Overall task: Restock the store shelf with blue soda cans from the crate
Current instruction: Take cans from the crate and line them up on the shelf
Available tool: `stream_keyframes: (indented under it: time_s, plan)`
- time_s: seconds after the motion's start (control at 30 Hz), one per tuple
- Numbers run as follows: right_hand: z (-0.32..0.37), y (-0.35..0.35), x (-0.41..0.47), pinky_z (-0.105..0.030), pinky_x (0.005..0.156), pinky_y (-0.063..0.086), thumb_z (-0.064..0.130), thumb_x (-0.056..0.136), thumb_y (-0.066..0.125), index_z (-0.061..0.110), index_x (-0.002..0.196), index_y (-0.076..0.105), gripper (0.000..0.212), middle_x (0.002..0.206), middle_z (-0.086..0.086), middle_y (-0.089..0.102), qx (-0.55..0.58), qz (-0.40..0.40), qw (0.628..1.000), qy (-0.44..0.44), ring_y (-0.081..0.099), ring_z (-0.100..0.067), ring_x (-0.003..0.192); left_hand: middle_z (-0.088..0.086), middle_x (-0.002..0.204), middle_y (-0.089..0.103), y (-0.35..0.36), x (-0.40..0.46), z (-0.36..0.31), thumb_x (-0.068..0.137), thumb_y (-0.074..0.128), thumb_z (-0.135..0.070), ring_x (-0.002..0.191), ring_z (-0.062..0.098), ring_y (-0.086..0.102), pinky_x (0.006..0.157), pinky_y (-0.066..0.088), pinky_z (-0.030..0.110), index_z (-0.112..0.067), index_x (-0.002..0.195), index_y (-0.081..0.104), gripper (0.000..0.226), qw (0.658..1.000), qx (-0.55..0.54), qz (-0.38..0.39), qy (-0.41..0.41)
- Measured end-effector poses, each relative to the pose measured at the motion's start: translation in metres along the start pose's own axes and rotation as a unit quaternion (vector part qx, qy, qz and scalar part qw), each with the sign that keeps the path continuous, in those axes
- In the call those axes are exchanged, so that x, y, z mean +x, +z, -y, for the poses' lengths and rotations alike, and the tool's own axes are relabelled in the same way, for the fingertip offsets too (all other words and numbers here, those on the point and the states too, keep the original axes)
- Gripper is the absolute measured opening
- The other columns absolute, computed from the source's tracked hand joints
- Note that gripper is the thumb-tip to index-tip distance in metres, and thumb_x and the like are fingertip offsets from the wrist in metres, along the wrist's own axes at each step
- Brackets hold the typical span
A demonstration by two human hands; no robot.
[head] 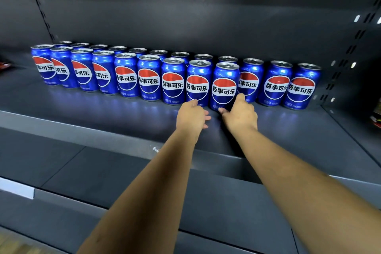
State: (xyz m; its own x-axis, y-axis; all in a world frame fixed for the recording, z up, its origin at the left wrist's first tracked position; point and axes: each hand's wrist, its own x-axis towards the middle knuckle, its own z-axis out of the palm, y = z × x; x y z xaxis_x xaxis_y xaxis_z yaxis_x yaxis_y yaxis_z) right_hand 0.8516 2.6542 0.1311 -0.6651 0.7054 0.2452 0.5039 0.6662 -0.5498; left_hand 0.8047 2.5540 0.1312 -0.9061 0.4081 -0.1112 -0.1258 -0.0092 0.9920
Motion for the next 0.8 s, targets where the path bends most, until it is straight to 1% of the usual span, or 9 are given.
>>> stream_keyframes:
  time_s: [0.17, 0.23, 0.4, 0.47, 0.53, 0.6, 0.8]
  plan:
    - [-0.0007, -0.0006, -0.0006, -0.039, 0.095, 0.036, 0.028, 0.089, 0.061, 0.005, 0.119, 0.04, 0.043, 0.125, -0.017, 0.053, 0.019, 0.0, 1.0, 0.007, 0.043, -0.034, 0.12, 0.011, 0.101, 0.057, -0.0002, -0.0007, 0.0, 0.093, 0.031, 0.002, 0.089, 0.018, 0.059, 0.052, 0.045, 0.019, -0.01, 0.142, 0.036, 0.05, 1.0, 0.012, 0.004, 0.001]
    - [-0.0005, -0.0009, -0.0004, -0.038, 0.096, 0.035, 0.029, 0.09, 0.061, 0.004, 0.119, 0.04, 0.043, 0.126, -0.017, 0.053, 0.016, 0.002, 1.0, 0.008, 0.042, -0.033, 0.121, 0.01, 0.1, 0.058, -0.0006, -0.0002, 0.0006, 0.093, 0.036, 0.003, 0.084, 0.017, 0.06, 0.053, 0.046, 0.019, -0.01, 0.141, 0.038, 0.05, 1.0, 0.014, 0.001, 0.004]
    - [-0.0009, -0.0002, 0.0006, -0.038, 0.097, 0.034, 0.03, 0.09, 0.059, 0.003, 0.12, 0.041, 0.044, 0.128, -0.016, 0.052, 0.01, 0.005, 1.0, 0.007, 0.041, -0.033, 0.122, 0.009, 0.097, 0.06, -0.0006, 0.0009, 0.0028, 0.092, 0.039, 0.001, 0.073, 0.01, 0.06, 0.044, 0.045, 0.013, -0.007, 0.136, 0.044, 0.045, 0.999, 0.03, -0.006, 0.016]
    - [-0.0012, -0.0002, 0.0007, -0.038, 0.097, 0.034, 0.03, 0.091, 0.058, 0.003, 0.121, 0.041, 0.043, 0.128, -0.016, 0.052, 0.009, 0.006, 1.0, 0.005, 0.04, -0.033, 0.123, 0.009, 0.093, 0.061, -0.0001, 0.0017, 0.0029, 0.093, 0.039, 0.001, 0.069, 0.007, 0.059, 0.041, 0.045, 0.012, -0.005, 0.133, 0.047, 0.041, 0.999, 0.027, -0.009, 0.016]
    - [-0.0014, -0.0006, 0.0006, -0.038, 0.097, 0.033, 0.029, 0.091, 0.058, 0.003, 0.121, 0.041, 0.043, 0.128, -0.016, 0.051, 0.01, 0.008, 1.0, 0.005, 0.04, -0.033, 0.123, 0.005, 0.083, 0.06, 0.0, 0.0021, 0.0029, 0.093, 0.039, 0.001, 0.069, 0.007, 0.059, 0.039, 0.044, 0.011, -0.004, 0.131, 0.048, 0.039, 1.0, 0.025, -0.01, 0.015]
    - [-0.0013, -0.001, -0.0004, -0.038, 0.097, 0.033, 0.027, 0.092, 0.057, 0.003, 0.121, 0.04, 0.041, 0.129, -0.016, 0.05, 0.008, 0.011, 1.0, 0.002, 0.039, -0.032, 0.123, 0.002, 0.078, 0.058, 0.0001, 0.0015, 0.0032, 0.093, 0.039, 0.001, 0.068, 0.008, 0.059, 0.039, 0.043, 0.011, -0.003, 0.128, 0.05, 0.037, 0.999, 0.029, -0.012, 0.016]
    - [-0.0005, -0.0059, -0.0091, -0.039, 0.097, 0.035, 0.021, 0.092, 0.055, 0.0, 0.122, 0.04, 0.039, 0.129, -0.02, 0.048, 0.008, 0.022, 1.0, -0.003, 0.039, -0.034, 0.123, 0.001, 0.077, 0.057, -0.0001, -0.0069, -0.0022, 0.092, 0.037, 0.001, 0.069, 0.007, 0.058, 0.041, 0.044, 0.012, -0.001, 0.12, 0.054, 0.033, 0.998, 0.054, -0.007, 0.017]
